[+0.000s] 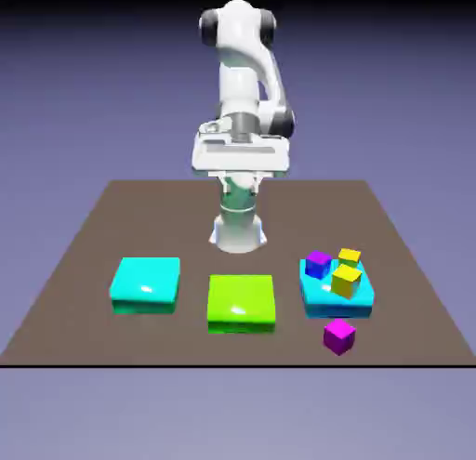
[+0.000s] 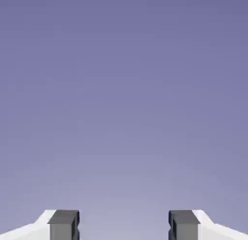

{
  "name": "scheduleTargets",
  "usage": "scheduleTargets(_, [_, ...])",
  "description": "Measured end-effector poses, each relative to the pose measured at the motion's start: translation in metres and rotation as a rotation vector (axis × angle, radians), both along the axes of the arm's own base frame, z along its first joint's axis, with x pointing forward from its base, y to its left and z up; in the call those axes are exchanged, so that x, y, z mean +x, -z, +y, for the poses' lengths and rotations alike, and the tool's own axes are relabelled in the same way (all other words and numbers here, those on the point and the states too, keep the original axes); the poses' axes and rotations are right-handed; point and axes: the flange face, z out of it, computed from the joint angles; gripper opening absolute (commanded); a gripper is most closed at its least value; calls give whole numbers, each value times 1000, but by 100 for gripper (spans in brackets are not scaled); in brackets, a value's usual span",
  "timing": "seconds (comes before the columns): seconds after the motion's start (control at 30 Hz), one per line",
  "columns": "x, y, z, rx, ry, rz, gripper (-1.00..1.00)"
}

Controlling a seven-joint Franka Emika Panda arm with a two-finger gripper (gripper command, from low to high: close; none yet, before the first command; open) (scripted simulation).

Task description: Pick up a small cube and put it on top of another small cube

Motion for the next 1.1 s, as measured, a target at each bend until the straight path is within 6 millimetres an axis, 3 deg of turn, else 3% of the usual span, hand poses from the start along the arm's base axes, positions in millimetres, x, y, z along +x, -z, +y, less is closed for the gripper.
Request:
scheduleTargets(0.27, [60,66,29,120,166,288,0])
scheduleTargets(0.5, [98,136,61,240,324,546,0])
scheduleTargets(0.83, [127,230,115,432,565,930,0])
scheduleTargets(1.1, [140,280,161,592,756,1257,0])
